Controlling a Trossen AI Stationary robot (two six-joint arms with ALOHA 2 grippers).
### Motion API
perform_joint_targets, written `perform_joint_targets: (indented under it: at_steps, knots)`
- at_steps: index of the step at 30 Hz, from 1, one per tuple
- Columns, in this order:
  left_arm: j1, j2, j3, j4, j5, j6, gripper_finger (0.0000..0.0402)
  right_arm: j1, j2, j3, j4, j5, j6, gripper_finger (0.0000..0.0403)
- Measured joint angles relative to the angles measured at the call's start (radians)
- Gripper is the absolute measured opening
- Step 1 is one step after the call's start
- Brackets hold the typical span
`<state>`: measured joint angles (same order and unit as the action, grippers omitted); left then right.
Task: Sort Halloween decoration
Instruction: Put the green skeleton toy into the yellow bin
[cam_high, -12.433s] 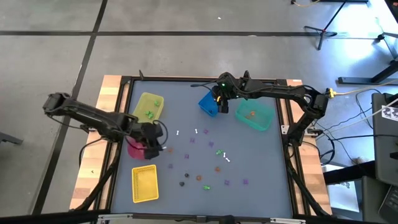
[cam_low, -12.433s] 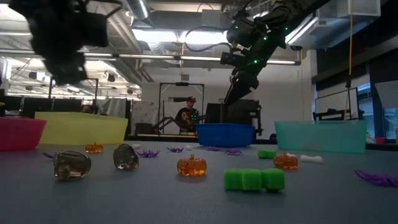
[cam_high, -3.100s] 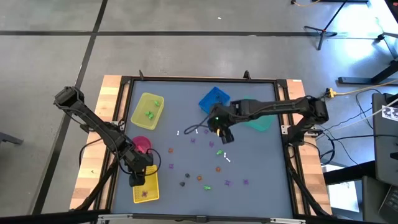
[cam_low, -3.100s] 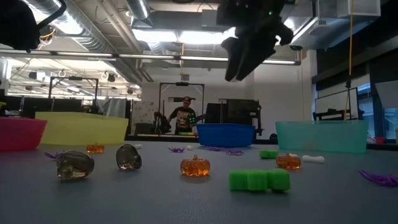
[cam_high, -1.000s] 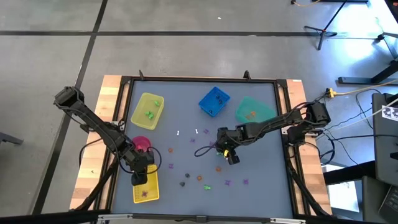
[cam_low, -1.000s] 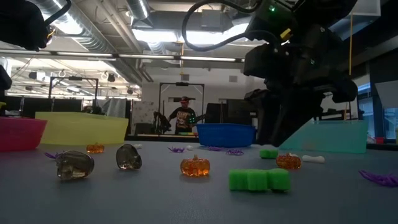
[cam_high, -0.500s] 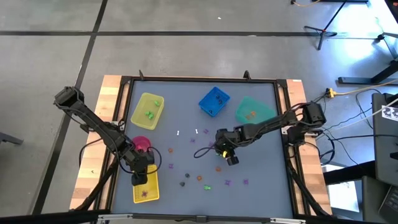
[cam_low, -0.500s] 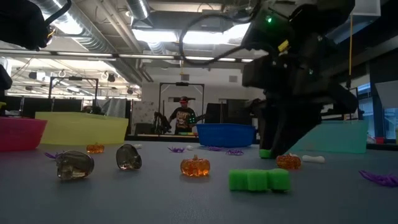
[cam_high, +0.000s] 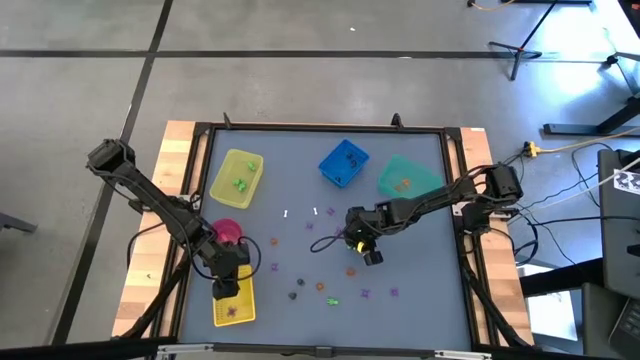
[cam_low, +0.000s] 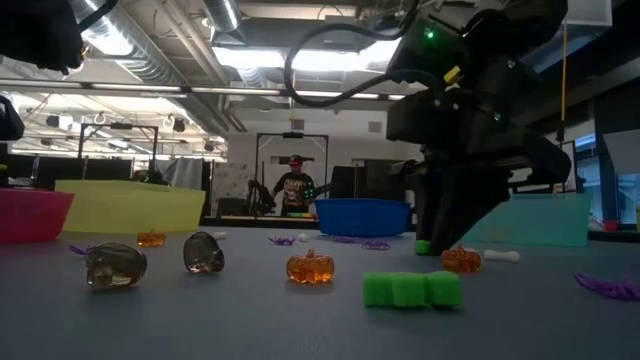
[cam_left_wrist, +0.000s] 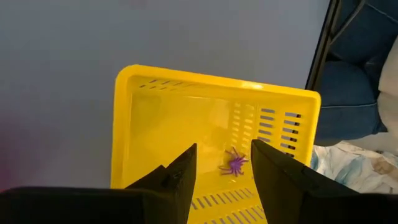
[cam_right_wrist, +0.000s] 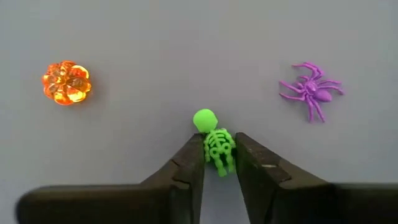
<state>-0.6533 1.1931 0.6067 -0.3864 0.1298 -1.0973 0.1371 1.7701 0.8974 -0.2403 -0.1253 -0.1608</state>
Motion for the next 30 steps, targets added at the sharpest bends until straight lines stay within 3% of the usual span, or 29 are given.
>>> perform_joint_targets:
  at_steps: [6, 16, 21, 24, 30]
  knots:
    - [0.0, 0.0, 0.0, 0.065, -0.046, 0.006, 0.0136, 0.0, 0.002, 0.012, 0.0, 0.0, 0.001, 0.0048]
    - [0.0, 0.0, 0.0, 0.091, -0.178, 0.008, 0.0136, 0.0, 0.005, 0.125, 0.005, 0.006, -0.005, 0.0054]
    - [0.0, 0.0, 0.0, 0.091, -0.22, 0.009, 0.0136, 0.0, 0.005, 0.224, 0.031, 0.112, -0.088, 0.0053]
    - [0.0, 0.0, 0.0, 0.09, -0.222, 0.01, 0.0136, -0.016, 0.003, 0.267, 0.117, 0.16, -0.135, 0.0053]
    - [0.0, 0.0, 0.0, 0.09, -0.231, 0.01, 0.0137, -0.097, 0.003, 0.299, 0.398, 0.154, -0.163, 0.0053]
